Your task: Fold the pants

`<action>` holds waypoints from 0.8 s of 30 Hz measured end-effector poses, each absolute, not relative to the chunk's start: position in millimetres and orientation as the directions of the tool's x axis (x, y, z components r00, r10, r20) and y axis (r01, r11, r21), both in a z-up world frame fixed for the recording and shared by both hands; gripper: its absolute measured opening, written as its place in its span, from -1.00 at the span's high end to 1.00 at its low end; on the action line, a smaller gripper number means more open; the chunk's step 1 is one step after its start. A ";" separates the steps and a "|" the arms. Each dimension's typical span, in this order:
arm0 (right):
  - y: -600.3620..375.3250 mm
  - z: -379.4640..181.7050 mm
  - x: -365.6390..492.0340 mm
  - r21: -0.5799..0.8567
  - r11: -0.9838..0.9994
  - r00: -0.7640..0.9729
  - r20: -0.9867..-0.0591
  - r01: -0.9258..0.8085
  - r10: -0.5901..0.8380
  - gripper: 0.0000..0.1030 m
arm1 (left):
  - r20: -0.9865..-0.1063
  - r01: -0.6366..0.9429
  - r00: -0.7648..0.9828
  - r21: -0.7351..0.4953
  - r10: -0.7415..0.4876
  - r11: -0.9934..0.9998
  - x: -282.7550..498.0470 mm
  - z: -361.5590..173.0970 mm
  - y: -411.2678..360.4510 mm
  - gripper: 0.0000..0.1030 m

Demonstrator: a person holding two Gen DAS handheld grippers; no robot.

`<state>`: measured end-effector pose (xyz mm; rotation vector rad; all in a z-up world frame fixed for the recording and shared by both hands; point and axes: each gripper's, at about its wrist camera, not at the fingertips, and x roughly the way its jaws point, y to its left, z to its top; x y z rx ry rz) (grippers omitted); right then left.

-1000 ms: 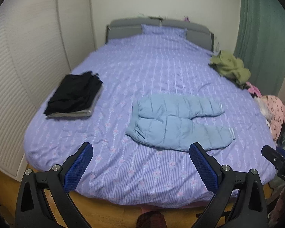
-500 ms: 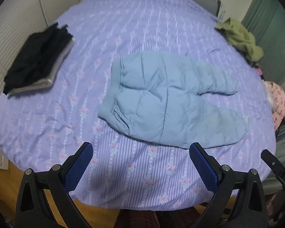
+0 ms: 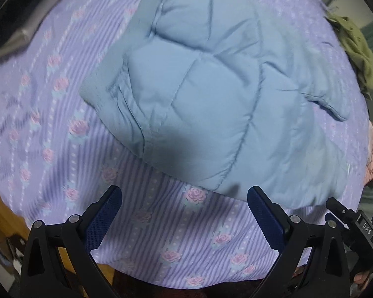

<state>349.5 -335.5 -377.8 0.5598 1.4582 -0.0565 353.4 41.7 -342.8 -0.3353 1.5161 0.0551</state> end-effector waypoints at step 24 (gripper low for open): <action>-351.3 -337.4 381.3 0.426 0.831 0.244 -0.902 0.358 0.357 0.72 | -0.939 -0.219 0.210 -0.316 -0.272 0.923 381.5 -295.4 21.5 0.65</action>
